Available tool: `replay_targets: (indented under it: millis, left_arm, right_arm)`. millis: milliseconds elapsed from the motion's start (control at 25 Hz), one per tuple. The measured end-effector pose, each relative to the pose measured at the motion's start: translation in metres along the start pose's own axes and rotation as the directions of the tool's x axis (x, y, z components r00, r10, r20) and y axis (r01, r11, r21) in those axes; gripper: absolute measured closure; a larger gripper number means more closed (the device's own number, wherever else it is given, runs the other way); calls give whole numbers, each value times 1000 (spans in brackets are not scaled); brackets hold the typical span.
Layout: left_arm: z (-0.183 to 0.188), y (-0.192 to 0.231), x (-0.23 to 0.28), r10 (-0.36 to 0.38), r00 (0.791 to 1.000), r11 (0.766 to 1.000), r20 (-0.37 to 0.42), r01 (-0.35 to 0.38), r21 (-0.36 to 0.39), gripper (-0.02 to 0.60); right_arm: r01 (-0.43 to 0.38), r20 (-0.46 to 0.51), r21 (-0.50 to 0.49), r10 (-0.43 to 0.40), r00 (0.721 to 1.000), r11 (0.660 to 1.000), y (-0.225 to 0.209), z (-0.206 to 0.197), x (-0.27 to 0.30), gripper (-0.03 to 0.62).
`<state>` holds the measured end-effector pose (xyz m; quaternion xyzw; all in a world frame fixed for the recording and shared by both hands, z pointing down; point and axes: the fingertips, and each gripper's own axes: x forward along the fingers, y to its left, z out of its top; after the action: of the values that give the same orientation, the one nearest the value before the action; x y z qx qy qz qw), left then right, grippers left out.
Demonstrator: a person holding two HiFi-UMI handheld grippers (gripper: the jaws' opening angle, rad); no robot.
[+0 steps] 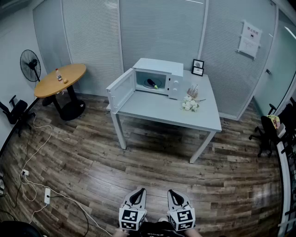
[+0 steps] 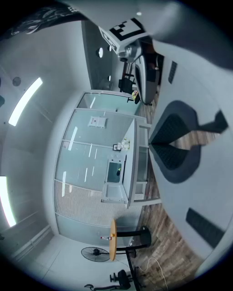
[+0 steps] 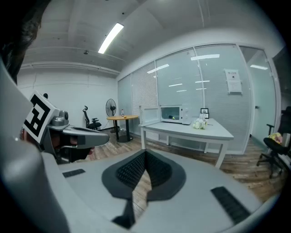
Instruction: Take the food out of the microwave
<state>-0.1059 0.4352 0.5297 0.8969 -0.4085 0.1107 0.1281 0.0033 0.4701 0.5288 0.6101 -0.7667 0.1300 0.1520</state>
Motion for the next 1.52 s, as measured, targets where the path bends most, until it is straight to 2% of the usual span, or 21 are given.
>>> replay_targets:
  millis: [240,680,1160,1520]
  left_arm:
    - [-10,11,-5,-6,1000,1000,-7,6,9,574]
    - [-13,43,-13,14,1000,1000,0,-14,-5,574]
    - [-12,68,15,70,998,997,0,-70,-44,574]
    - [11,85,68,118,993,992,-13,-119,-42,574]
  right_arm:
    - [7,0,-8,-7,1000,1000,12,-5,9,591]
    - [84,37,46,-86,996,995,12,0,14,589]
    - [4,35,23,-5,999,1000,4,10,60,589]
    - [-31,22,19,31,999,999,-41,31,116,589]
